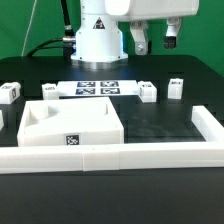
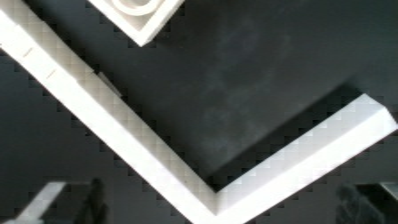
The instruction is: Assemble one leg
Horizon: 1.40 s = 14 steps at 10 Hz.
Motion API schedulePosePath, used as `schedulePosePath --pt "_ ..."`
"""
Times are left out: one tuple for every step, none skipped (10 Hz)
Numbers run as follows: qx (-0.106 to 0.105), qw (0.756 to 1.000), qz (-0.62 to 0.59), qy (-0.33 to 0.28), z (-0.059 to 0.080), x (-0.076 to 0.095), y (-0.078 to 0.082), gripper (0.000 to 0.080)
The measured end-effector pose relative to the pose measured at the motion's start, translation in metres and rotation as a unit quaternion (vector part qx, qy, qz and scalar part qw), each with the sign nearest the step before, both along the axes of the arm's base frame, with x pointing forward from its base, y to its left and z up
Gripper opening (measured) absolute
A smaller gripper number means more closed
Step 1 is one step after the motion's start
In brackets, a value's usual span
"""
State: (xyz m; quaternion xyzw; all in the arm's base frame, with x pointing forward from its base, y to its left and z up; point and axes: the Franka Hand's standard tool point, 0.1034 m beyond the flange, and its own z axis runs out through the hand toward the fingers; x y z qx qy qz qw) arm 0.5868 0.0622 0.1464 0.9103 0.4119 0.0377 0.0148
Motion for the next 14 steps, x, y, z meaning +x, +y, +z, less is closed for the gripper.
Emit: schedulePosePath --pt "0.0 1.0 0.0 0.0 0.0 0.0 0.0 0.065" --pt "0.0 1.0 0.0 0.0 0.0 0.0 0.0 0.065" --pt "0.0 1.0 0.0 0.0 0.0 0.0 0.0 0.065" --pt "0.0 1.0 0.0 0.0 -0.001 0.0 0.0 0.065" --pt "0.0 1.0 0.0 0.0 -0.001 0.0 0.0 0.065" --pt "-0.002 1.0 0.029 0.0 -0.003 -0.002 -0.002 0.065" --pt "-0.008 0.994 0.108 0.004 -0.012 -0.014 -0.009 0.065" --pt "-0.012 0.988 0.154 0.017 -0.02 -0.023 -0.013 0.065" --pt "-0.016 0.98 0.194 0.037 -0.026 -0.03 -0.015 0.065" --pt "-0.025 0.971 0.23 0.061 -0.031 -0.037 -0.018 0.065" --pt "-0.033 0.965 0.247 0.082 -0.035 -0.041 -0.021 0.065" --pt "-0.033 0.966 0.244 0.079 -0.035 -0.04 -0.021 0.065" --pt "-0.033 0.966 0.244 0.079 -0.035 -0.04 -0.021 0.065" --pt "-0.033 0.966 0.244 0.08 -0.035 -0.04 -0.021 0.065"
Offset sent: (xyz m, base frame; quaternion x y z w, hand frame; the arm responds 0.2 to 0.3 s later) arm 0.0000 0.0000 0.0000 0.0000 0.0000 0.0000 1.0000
